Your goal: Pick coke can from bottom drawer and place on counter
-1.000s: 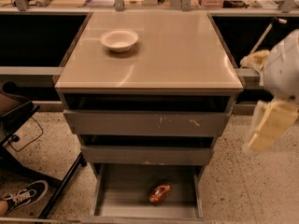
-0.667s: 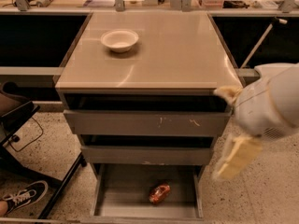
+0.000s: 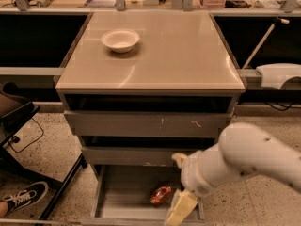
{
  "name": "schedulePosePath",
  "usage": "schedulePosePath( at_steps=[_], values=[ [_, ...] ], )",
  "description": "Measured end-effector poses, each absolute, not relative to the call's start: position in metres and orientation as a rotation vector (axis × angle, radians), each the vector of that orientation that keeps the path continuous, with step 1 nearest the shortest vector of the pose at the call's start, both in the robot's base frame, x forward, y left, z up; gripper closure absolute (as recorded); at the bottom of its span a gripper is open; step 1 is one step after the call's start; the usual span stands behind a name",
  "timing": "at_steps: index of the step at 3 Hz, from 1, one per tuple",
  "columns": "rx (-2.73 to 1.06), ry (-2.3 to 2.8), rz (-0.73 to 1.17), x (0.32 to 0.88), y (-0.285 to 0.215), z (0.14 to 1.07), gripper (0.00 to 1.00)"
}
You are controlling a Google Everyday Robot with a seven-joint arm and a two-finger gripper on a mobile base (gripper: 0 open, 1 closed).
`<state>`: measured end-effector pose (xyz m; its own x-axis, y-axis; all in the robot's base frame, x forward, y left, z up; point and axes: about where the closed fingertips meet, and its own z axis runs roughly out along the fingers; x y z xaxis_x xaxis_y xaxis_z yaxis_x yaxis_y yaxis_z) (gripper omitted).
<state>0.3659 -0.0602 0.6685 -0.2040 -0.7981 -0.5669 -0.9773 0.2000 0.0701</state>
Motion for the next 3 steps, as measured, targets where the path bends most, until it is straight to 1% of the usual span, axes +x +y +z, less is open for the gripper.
schedulePosePath(
  at_steps=[1,2,3],
  values=[
    [-1.619,2.241,0.654,0.357,-0.054,0.561,0.0],
    [-1.527,2.277,0.635,0.374,-0.046,0.548,0.0],
    [-1.488,2.263,0.68,0.374,-0.048,0.538,0.0]
  ],
)
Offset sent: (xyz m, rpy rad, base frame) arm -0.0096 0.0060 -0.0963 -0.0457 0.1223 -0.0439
